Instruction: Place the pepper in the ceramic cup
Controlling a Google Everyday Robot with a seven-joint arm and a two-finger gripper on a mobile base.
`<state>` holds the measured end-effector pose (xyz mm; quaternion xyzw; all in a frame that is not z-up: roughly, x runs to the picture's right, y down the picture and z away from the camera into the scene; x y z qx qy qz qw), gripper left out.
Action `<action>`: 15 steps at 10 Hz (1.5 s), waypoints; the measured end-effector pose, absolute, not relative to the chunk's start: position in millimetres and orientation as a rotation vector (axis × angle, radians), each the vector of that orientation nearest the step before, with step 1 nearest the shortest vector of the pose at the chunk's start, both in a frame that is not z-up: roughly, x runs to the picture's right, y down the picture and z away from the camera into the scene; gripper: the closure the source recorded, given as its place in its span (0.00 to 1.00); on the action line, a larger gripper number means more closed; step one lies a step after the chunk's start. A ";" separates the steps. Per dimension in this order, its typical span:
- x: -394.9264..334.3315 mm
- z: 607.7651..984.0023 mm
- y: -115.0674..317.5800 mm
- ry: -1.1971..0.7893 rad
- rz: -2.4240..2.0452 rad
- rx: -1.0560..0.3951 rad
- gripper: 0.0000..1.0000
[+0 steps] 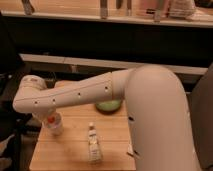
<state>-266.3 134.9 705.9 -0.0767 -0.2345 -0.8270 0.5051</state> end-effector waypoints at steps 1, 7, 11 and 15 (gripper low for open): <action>-266.3 703.0 139.2 -0.584 -1.985 -0.179 0.72; -259.1 700.3 147.1 -0.623 -1.918 -0.168 0.25; -256.9 699.2 138.3 -0.606 -1.912 -0.154 0.25; -251.4 697.2 100.6 -0.545 -1.908 -0.123 0.25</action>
